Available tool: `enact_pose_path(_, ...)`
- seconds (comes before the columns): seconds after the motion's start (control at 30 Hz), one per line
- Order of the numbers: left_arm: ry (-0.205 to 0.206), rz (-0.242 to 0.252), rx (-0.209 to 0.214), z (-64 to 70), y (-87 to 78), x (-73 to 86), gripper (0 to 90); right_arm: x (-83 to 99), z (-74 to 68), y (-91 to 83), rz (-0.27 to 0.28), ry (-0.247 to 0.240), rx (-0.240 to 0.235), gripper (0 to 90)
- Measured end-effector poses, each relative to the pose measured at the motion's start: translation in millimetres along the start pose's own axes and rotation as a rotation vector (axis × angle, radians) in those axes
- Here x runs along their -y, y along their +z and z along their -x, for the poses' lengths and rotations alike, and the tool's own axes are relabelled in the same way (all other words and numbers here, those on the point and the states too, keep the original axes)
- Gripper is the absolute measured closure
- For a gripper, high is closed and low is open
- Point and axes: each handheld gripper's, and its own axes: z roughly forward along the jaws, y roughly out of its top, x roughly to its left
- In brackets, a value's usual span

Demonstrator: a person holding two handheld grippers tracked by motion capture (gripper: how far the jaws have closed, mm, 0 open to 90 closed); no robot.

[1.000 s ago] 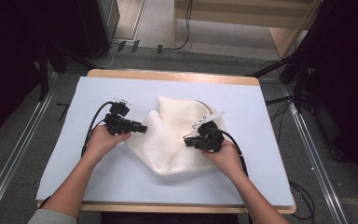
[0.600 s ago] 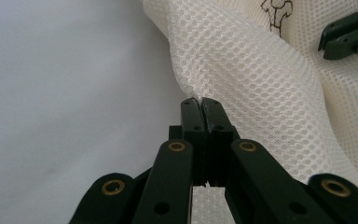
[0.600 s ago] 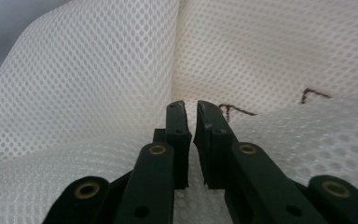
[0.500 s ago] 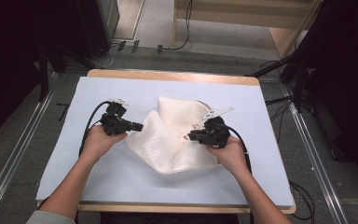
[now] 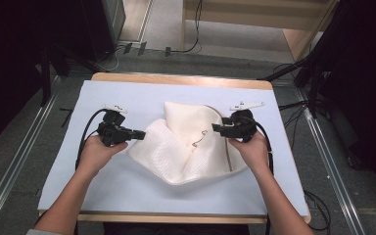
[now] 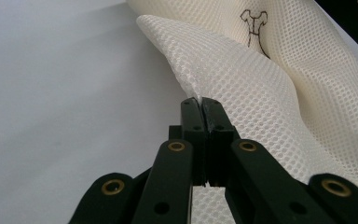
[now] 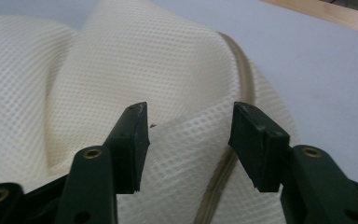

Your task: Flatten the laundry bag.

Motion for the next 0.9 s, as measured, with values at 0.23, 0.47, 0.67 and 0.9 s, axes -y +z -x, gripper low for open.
enact_pose_path(0.23,-0.004,0.007,-0.016,4.2,-4.0,6.4,90.0,-6.4,9.0,27.3,-0.036,0.05,0.035,33.2)
enact_pose_path(0.47,-0.027,0.015,-0.03,1.8,-11.9,13.2,90.0,-3.0,9.4,41.7,-0.138,0.026,0.043,76.4)
enact_pose_path(0.67,-0.054,0.046,-0.051,-5.2,-23.5,17.2,90.0,-7.2,13.1,31.3,-0.117,0.042,0.025,81.6)
enact_pose_path(0.9,-0.098,0.119,-0.087,-17.8,-51.6,24.1,90.0,-16.0,15.1,1.9,0.0,0.04,0.045,81.5)
